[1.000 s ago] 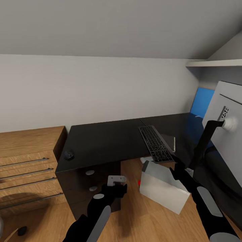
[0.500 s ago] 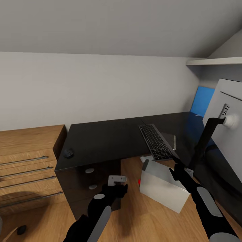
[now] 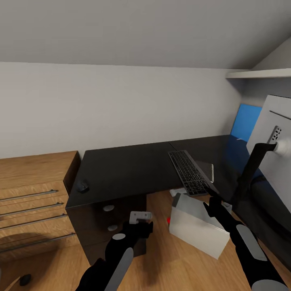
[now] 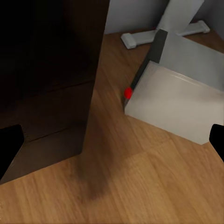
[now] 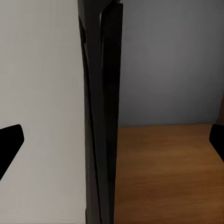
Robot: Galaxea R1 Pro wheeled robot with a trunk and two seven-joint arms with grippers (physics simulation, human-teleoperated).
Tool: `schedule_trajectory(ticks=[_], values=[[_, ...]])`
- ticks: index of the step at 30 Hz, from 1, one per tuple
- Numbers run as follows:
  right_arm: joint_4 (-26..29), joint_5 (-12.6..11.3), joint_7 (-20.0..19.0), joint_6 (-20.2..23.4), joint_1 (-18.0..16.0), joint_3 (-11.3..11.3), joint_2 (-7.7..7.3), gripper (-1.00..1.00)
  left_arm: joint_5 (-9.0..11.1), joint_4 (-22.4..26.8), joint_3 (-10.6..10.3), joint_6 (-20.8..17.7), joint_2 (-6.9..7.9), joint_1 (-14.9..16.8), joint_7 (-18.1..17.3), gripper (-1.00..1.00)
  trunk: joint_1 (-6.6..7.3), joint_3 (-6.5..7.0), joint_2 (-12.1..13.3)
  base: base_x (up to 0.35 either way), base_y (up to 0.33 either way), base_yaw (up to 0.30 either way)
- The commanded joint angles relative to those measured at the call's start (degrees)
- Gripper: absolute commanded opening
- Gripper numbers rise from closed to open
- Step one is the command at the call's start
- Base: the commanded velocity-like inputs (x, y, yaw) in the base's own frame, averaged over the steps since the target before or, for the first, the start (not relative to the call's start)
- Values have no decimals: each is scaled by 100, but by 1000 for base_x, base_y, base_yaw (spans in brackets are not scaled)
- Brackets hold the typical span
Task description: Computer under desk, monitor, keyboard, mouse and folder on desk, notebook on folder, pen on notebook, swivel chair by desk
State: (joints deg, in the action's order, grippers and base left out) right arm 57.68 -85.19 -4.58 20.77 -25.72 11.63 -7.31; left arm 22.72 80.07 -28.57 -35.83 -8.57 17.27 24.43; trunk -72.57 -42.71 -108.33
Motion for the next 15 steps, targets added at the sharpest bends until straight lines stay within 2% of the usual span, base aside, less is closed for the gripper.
schedule_trajectory(ticks=[1, 9, 15], values=[[-2, -24, -8, 32, -4, 10, 1, 100, 59, 5, -8, -11, 2, 5, 56, 100, 0, -5, -3, 29, 11, 0], [1, -24, -8, 32, -4, 7, 1, 100, 64, -14, -8, -15, 2, 5, 48, 100, 0, -5, -3, 133, 73, 0], [12, -24, -11, 46, -4, 1, 1, 100, 65, -21, -8, -20, -4, 5, 59, 100, 0, -5, -3, 31, 18, 0]])
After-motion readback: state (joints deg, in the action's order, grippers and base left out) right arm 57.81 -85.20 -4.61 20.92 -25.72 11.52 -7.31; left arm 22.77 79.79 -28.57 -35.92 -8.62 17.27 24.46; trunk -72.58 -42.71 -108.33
